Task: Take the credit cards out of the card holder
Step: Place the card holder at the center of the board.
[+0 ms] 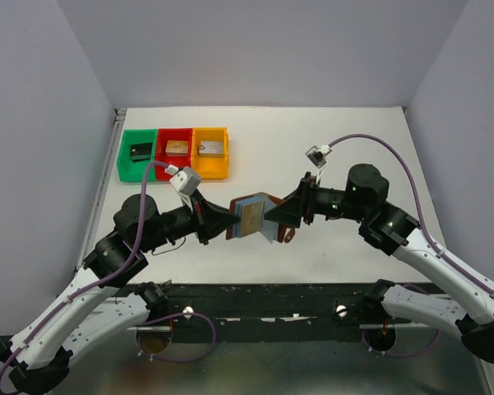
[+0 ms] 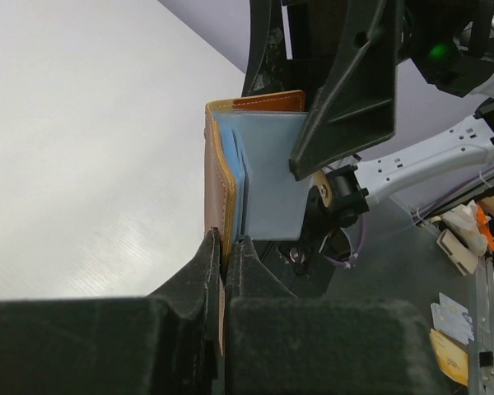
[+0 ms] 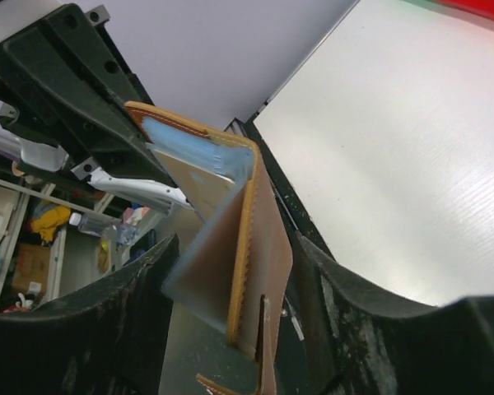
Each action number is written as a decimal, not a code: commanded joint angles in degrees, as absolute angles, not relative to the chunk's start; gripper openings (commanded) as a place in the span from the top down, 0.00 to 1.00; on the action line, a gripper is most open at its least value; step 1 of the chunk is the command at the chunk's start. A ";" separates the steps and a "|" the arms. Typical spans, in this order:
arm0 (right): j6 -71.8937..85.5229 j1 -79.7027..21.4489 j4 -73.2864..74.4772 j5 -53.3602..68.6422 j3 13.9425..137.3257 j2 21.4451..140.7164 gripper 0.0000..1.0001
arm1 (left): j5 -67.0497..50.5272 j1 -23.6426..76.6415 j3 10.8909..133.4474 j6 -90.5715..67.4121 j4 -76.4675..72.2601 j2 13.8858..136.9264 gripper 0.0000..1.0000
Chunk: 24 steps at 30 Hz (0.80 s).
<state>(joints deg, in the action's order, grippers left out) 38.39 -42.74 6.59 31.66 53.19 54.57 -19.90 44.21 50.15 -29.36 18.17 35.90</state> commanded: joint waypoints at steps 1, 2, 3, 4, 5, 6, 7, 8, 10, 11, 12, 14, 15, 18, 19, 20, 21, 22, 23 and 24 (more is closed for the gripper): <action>36.83 -42.98 10.98 32.26 55.37 55.81 0.44 | -20.65 44.03 50.63 -30.50 14.15 35.68 1.00; 36.57 -42.89 11.77 32.08 55.46 55.72 0.49 | -20.65 44.12 50.45 -30.41 14.06 35.68 1.00; 36.39 -42.98 12.39 31.65 55.46 55.81 0.55 | -20.65 44.03 50.36 -30.32 14.15 35.68 1.00; 36.13 -42.89 13.35 30.86 55.55 55.81 0.60 | -20.57 44.03 50.19 -30.15 14.15 35.60 1.00; 35.78 -42.98 14.14 30.33 55.72 55.64 0.65 | -20.22 44.03 50.10 -29.97 14.41 35.51 1.00; 35.25 -42.89 15.11 29.71 55.81 55.55 0.70 | -19.78 44.03 50.01 -29.71 14.85 35.42 1.00; 34.90 -42.89 16.07 29.27 55.98 55.63 0.79 | -19.08 44.03 49.84 -29.36 15.46 35.25 1.00; 34.37 -42.89 17.74 28.57 56.42 55.72 0.88 | -18.29 44.03 49.66 -29.01 16.08 35.07 1.00; 33.49 -42.80 20.81 26.73 57.13 56.33 1.00 | -15.05 44.03 49.22 -28.30 18.01 34.54 1.00; 33.05 -42.80 22.48 25.85 57.48 56.77 1.00 | -13.72 44.03 49.04 -27.87 19.41 34.37 0.93; 32.52 -42.80 24.15 24.62 57.57 57.47 1.00 | -11.80 44.03 48.87 -27.60 20.47 34.10 0.77; 31.65 -42.89 26.36 22.60 57.48 58.79 1.00 | -7.23 44.03 48.25 -27.68 23.37 33.58 0.47; 31.29 -42.89 27.15 21.89 57.31 59.76 1.00 | -4.86 44.03 47.90 -28.03 24.86 33.31 0.37; 30.59 -42.89 28.30 20.48 56.95 62.31 1.00 | 4.01 43.95 46.85 -29.88 29.17 32.17 0.22; 30.24 -42.89 28.30 20.22 56.87 63.27 1.00 | 6.22 44.03 46.32 -30.40 30.14 31.73 0.20; 30.23 -42.89 28.39 20.04 56.69 64.15 1.00 | 7.63 43.95 45.88 -30.93 31.02 31.38 0.19; 30.06 -42.80 28.39 19.95 56.78 65.20 1.00 | 8.60 44.03 45.36 -31.11 31.11 30.77 0.19; 29.88 -42.80 28.21 20.04 56.60 66.26 1.00 | 9.31 44.03 44.57 -31.64 30.85 30.33 0.19; 29.45 -42.63 28.04 20.21 56.60 67.31 1.00 | 9.40 44.03 43.69 -32.16 30.33 29.80 0.19; 29.27 -42.63 27.34 20.39 56.34 68.54 1.00 | 9.06 44.03 42.46 -32.52 28.93 29.36 0.19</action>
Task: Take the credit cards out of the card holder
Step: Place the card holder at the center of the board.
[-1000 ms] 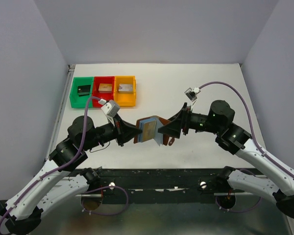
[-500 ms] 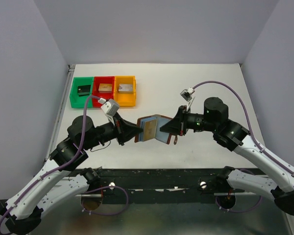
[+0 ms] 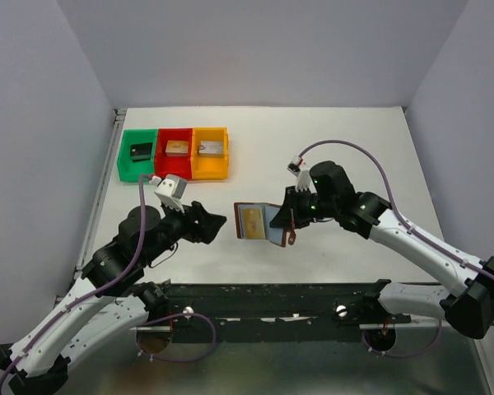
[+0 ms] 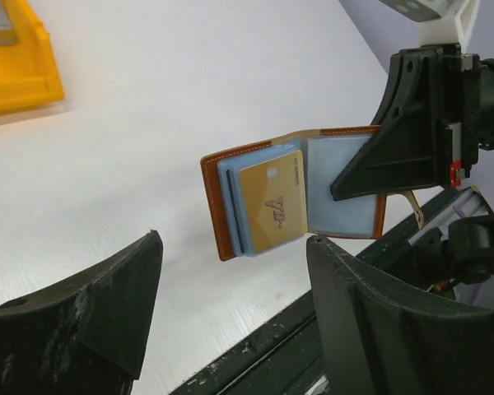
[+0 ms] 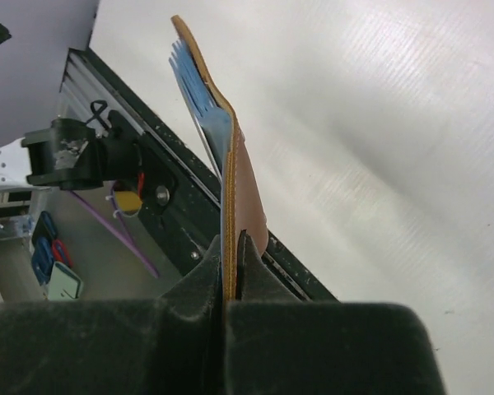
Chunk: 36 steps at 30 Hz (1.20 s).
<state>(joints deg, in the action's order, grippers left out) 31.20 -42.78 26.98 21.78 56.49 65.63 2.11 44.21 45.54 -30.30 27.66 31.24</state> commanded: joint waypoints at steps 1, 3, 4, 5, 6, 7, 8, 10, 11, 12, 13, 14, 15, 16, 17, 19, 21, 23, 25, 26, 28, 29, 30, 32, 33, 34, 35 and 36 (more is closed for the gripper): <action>29.18 -42.54 26.46 20.83 55.99 69.69 1.00 | 8.18 44.03 41.15 -33.39 27.44 28.83 0.20; 29.27 -42.01 23.83 22.84 54.68 72.67 1.00 | 5.64 44.03 37.98 -34.88 23.57 27.95 0.22; 29.62 -41.66 22.43 24.16 54.32 74.77 1.00 | 3.88 44.03 35.88 -35.50 20.94 27.78 0.23; 29.88 -41.23 21.11 25.47 53.97 76.36 1.00 | 2.30 44.03 34.12 -36.20 17.61 27.60 0.25; 30.06 -40.96 19.27 27.05 53.53 78.38 1.00 | 0.63 43.95 32.01 -36.99 15.23 27.51 0.26; 30.41 -40.61 17.68 28.20 53.09 80.14 1.00 | -1.39 44.03 30.08 -37.61 12.33 27.42 0.28; 30.93 -40.34 16.10 29.60 52.56 81.46 1.00 | -2.71 44.03 28.49 -38.05 9.87 27.68 0.29; 31.90 -39.64 12.50 31.63 51.25 83.57 1.00 | -5.09 43.95 25.33 -38.93 4.68 28.12 0.32; 32.34 -39.29 11.00 32.08 50.46 84.28 1.00 | -5.79 43.95 24.09 -39.37 2.48 28.47 0.35; 32.95 -38.85 9.59 32.52 49.75 84.81 1.00 | -6.24 43.95 22.95 -39.72 0.55 29.09 0.37; 33.39 -38.50 7.93 32.95 49.05 85.51 1.00 | -6.59 43.95 21.72 -39.99 -2.00 29.61 0.39; 33.75 -37.89 6.69 33.39 48.26 85.95 1.00 | -6.94 43.95 20.58 -40.51 -3.67 30.40 0.41; 34.27 -37.62 5.11 33.75 47.73 86.48 1.00 | -7.29 43.95 19.61 -40.87 -6.13 31.11 0.43; 34.54 -37.10 3.71 34.36 46.94 87.09 1.00 | -7.56 43.95 18.64 -41.39 -8.24 32.07 0.45; 34.80 -36.65 2.56 34.80 46.41 87.53 1.00 | -7.73 43.86 17.76 -41.92 -10.09 33.47 0.48; 35.59 -35.60 0.62 35.85 44.57 88.50 1.00 | -8.43 43.86 16.53 -42.62 -13.35 36.37 0.52; 35.51 -34.90 -1.84 36.73 43.86 89.64 1.00 | -9.22 43.86 15.91 -42.98 -15.98 39.88 0.56; 35.51 -34.19 -2.90 37.26 43.16 90.61 1.00 | -9.75 43.86 15.56 -43.15 -18.71 43.31 0.58; 35.60 -33.58 -4.21 37.79 42.63 91.84 1.00 | -9.93 43.77 15.47 -43.24 -21.87 46.91 0.60; 35.60 -33.40 -4.57 38.05 42.63 92.37 1.00 | -10.19 43.86 15.38 -43.07 -23.36 48.76 0.60; 35.33 -32.96 -5.01 38.67 42.63 93.60 1.00 | -10.63 43.77 15.64 -43.50 -25.48 53.06 0.62; 35.16 -32.87 -5.01 38.85 42.71 94.21 1.00 | -10.98 43.68 15.73 -43.77 -26.71 54.83 0.63; 34.90 -32.70 -4.92 38.93 42.71 94.65 1.00 | -11.25 43.68 15.91 -44.03 -27.50 56.84 0.64; 34.54 -32.61 -5.01 39.02 42.80 95.36 1.00 | -10.99 43.68 16.52 -44.38 -28.30 59.84 0.64; 34.19 -32.43 -4.84 39.02 42.89 95.62 1.00 | -10.73 43.59 16.87 -44.47 -28.82 61.16 0.65; 34.02 -32.43 -4.66 39.02 42.89 95.89 1.00 | -10.46 43.59 17.14 -44.39 -29.00 62.65 0.66; 33.84 -32.26 -4.40 38.94 42.98 96.06 1.00 | -10.11 43.59 17.49 -44.30 -29.00 63.71 0.67; 33.40 -32.34 -3.96 38.85 43.15 96.33 1.00 | -9.59 43.59 17.84 -44.30 -28.57 65.03 0.68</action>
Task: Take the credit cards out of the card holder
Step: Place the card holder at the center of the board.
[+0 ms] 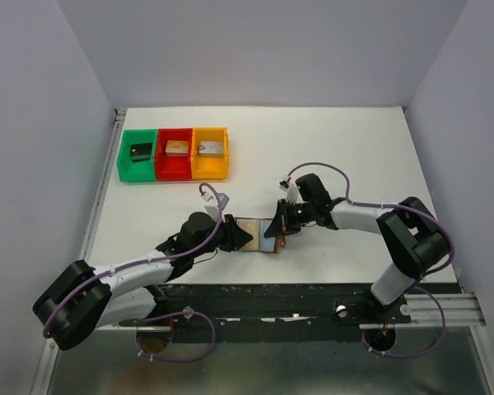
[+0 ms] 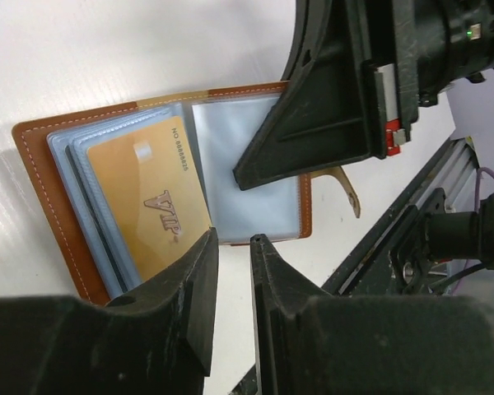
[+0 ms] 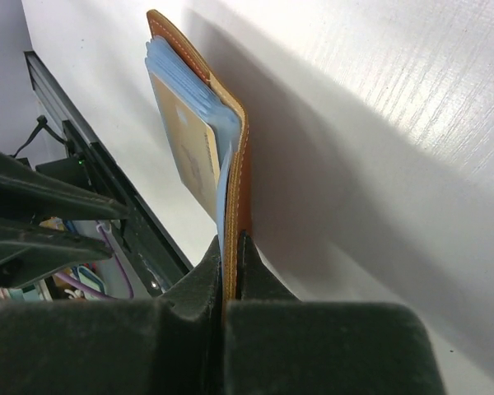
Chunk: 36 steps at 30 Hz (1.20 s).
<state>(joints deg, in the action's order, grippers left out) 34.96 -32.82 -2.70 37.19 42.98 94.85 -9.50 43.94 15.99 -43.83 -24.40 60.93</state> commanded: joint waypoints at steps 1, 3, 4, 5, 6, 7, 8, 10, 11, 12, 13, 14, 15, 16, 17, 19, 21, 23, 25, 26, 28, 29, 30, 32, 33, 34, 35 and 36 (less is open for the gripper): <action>33.22 -32.17 -3.52 38.59 43.24 96.42 1.00 | -9.06 43.59 18.28 -44.38 -28.22 66.08 0.69; 32.52 -32.17 -2.47 37.97 43.42 96.42 1.00 | -8.53 43.51 18.72 -44.56 -27.86 68.28 0.69; 32.26 -31.99 -2.03 37.71 43.50 96.33 1.00 | -8.26 43.51 18.72 -44.65 -27.77 68.99 0.69; 31.99 -31.99 -1.50 37.44 43.68 96.24 1.00 | -7.91 43.51 18.81 -44.82 -27.77 69.69 0.69; 31.56 -31.91 -0.71 37.01 43.86 96.24 1.00 | -7.74 43.51 18.72 -44.74 -27.95 70.31 0.69; 31.38 -31.90 -0.09 36.65 44.03 96.24 0.98 | -7.47 43.51 18.89 -44.48 -28.04 70.92 0.69; 30.94 -31.90 -0.09 36.30 44.21 96.15 0.95 | -7.30 43.51 19.07 -44.39 -27.86 71.54 0.69; 30.41 -31.82 2.45 35.43 44.56 96.15 0.86 | -6.94 43.51 19.60 -44.12 -27.95 72.94 0.70; 29.89 -31.82 3.16 35.07 44.82 96.15 0.79 | -6.86 43.51 19.69 -44.03 -28.21 73.91 0.70; 29.62 -31.82 4.03 34.46 45.09 96.07 0.74 | -6.68 43.51 19.95 -43.95 -28.30 74.96 0.70; 29.18 -31.82 5.26 33.76 45.52 95.98 0.67 | -6.68 43.51 20.13 -44.12 -28.39 75.75 0.70; 28.74 -31.73 6.23 32.88 45.79 95.89 0.63 | -6.51 43.51 20.39 -44.38 -28.39 76.63 0.70; 28.48 -31.82 7.20 32.09 45.97 95.63 0.57 | -6.59 43.51 20.56 -44.47 -28.65 77.42 0.70; 28.04 -31.73 8.08 31.30 45.97 95.10 0.54 | -6.50 43.51 20.65 -44.73 -28.83 78.04 0.71; 27.78 -31.82 8.96 30.51 46.14 94.75 0.51 | -6.50 43.51 20.65 -45.00 -29.00 78.66 0.71; 27.16 -31.82 10.36 28.92 46.41 93.61 0.46 | -6.15 43.51 20.57 -45.35 -29.35 79.63 0.71; 26.28 -31.82 12.91 26.99 47.28 92.38 0.43 | -5.98 43.51 20.65 -45.70 -29.62 80.24 0.71; 25.14 -31.82 15.63 24.54 48.16 90.89 0.40 | -5.89 43.51 20.65 -45.70 -29.79 80.24 0.71; 24.09 -31.82 19.23 21.29 49.30 88.96 0.38 | -5.80 43.50 20.65 -45.79 -29.79 80.16 0.71; 23.47 -31.82 21.34 19.53 50.00 87.90 0.38 | -5.63 43.51 20.65 -45.79 -29.71 80.07 0.71; 22.07 -31.82 25.47 15.66 51.85 85.18 0.37 | -5.36 43.51 20.74 -45.88 -29.71 80.07 0.71; 21.36 -31.82 27.58 13.38 52.99 83.34 0.37 | -5.36 43.51 20.74 -45.88 -29.71 79.98 0.72; 20.92 -31.90 29.08 11.79 53.96 80.97 0.37 | -5.27 43.51 20.83 -45.97 -29.71 79.89 0.72; 20.39 -31.82 30.32 11.51 55.19 76.32 0.37 | -5.10 43.51 21.00 -45.88 -29.62 79.63 0.72; 20.39 -31.99 29.63 12.30 55.37 74.03 0.38 | -5.18 43.51 20.92 -45.97 -29.62 79.54 0.72; 20.56 -32.43 28.31 14.31 55.20 71.39 0.41 | -5.01 43.51 21.00 -45.88 -29.71 79.45 0.72; 21.00 -32.78 25.95 16.76 54.76 69.45 0.44 | -5.10 43.51 20.92 -46.05 -29.88 79.45 0.72; 22.22 -33.31 23.75 19.92 54.23 67.69 0.47 | -4.92 43.51 20.92 -46.23 -30.06 79.45 0.72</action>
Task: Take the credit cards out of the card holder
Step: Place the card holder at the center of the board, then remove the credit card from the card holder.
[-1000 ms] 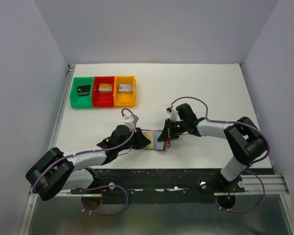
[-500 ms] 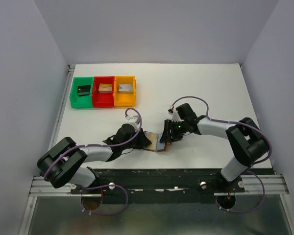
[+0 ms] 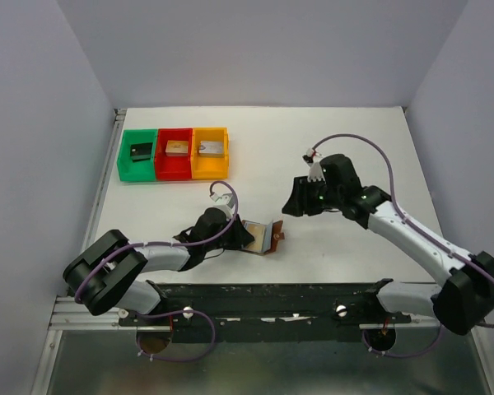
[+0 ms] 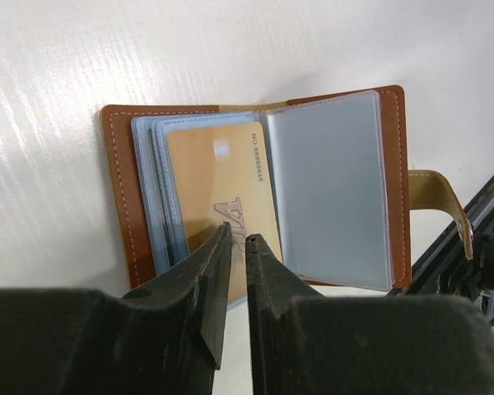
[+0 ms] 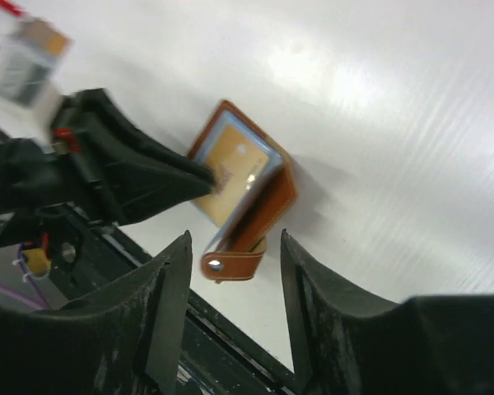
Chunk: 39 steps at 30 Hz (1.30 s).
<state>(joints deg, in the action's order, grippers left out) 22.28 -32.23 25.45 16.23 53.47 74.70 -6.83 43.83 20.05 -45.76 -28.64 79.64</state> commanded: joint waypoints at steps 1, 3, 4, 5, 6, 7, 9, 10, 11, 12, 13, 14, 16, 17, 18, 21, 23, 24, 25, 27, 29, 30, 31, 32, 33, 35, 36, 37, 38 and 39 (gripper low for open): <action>23.19 -34.09 21.12 22.65 53.71 66.72 0.51 | -4.92 43.51 21.00 -46.32 -30.15 79.54 0.72; 25.39 -36.55 17.86 25.57 53.09 66.53 0.60 | -4.92 43.59 21.01 -46.41 -30.58 79.80 0.72; 25.92 -38.56 17.06 25.23 53.26 66.97 0.63 | -4.92 43.59 20.92 -46.58 -30.76 80.07 0.72; 26.01 -40.50 16.88 24.62 53.70 68.19 0.65 | -5.10 43.59 20.92 -46.67 -30.94 80.33 0.72; 25.75 -43.13 16.96 23.30 54.22 69.51 0.65 | -5.18 43.59 21.00 -46.67 -30.85 80.59 0.72; 25.49 -45.24 17.57 21.81 55.10 71.26 0.65 | -5.19 43.59 20.83 -46.84 -31.02 80.86 0.72; 25.22 -47.63 19.42 18.82 57.03 75.48 0.66 | -5.19 43.59 20.74 -47.11 -31.29 81.03 0.72; 25.49 -48.25 19.25 18.37 57.48 77.59 0.67 | -5.10 43.59 20.74 -47.20 -31.38 81.04 0.72; 26.10 -48.51 19.34 17.50 57.74 79.17 0.68 | -5.10 43.59 20.57 -47.37 -31.38 81.04 0.72; 26.54 -48.43 19.60 16.53 57.92 81.10 0.70 | -5.01 43.59 20.57 -47.55 -31.46 81.04 0.72; 26.72 -48.43 19.86 15.74 58.01 82.34 0.71 | -5.01 43.59 20.22 -47.64 -31.55 81.04 0.72; 26.54 -48.51 20.21 14.86 58.09 83.75 0.72 | -4.92 43.59 20.13 -47.72 -31.73 81.04 0.72; 26.11 -48.43 21.88 13.19 58.45 86.21 0.73 | -4.83 43.59 19.78 -47.99 -31.90 81.12 0.72; 25.67 -48.43 23.02 12.05 58.71 87.18 0.73 | -4.83 43.59 19.60 -48.25 -31.99 81.21 0.72; 25.66 -48.43 23.81 10.91 58.62 88.14 0.73 | -4.83 43.59 19.51 -48.34 -32.08 81.38 0.72; 25.49 -48.43 25.13 7.40 57.31 89.21 0.73 | -4.83 43.59 19.25 -48.52 -32.17 81.74 0.73; 25.66 -48.43 25.66 5.28 56.08 88.86 0.74 | -4.75 43.59 19.16 -48.78 -32.17 82.09 0.72; 25.75 -48.25 25.84 4.23 55.55 88.60 0.74 | -4.66 43.59 19.07 -48.87 -32.34 82.18 0.73; 25.75 -48.08 26.10 3.52 54.85 88.33 0.75 | -4.66 43.59 18.99 -49.04 -32.43 82.26 0.73; 25.75 -47.38 26.19 2.73 53.62 87.98 0.78 | -4.48 43.59 18.81 -49.39 -32.43 82.53 0.73; 25.49 -46.50 26.10 2.20 51.95 87.54 0.78 | -4.48 43.59 18.72 -49.74 -32.69 82.97 0.73; 25.49 -46.23 25.76 1.85 50.90 87.37 0.79 | -4.57 43.59 18.55 -49.83 -32.96 83.06 0.74; 25.58 -45.71 25.40 1.67 49.93 87.19 0.80 | -4.66 43.59 18.37 -50.01 -33.31 83.14 0.74; 25.66 -45.18 25.14 1.41 48.96 87.01 0.80 | -4.75 43.59 18.28 -50.10 -33.48 83.23 0.75; 25.66 -44.74 24.88 1.06 48.00 86.75 0.81 | -4.57 43.68 18.11 -50.18 -33.31 83.15 0.75; 26.01 -44.48 24.26 0.44 46.15 85.52 0.82 | -4.57 43.59 18.10 -50.18 -33.40 83.23 0.75; 26.19 -44.30 24.08 0.35 45.36 84.91 0.82 | -4.31 43.59 17.93 -50.10 -33.40 83.32 0.76; 26.28 -44.38 23.91 0.26 44.48 84.21 0.82 | -4.05 43.59 17.84 -50.18 -33.40 83.41 0.76; 26.45 -44.30 23.82 0.35 44.04 83.68 0.82 | -3.78 43.59 17.75 -50.27 -33.40 83.41 0.77; 26.46 -44.21 23.91 -1.21 43.60 83.06 0.82 | -3.43 43.59 17.58 -50.45 -33.40 83.50 0.79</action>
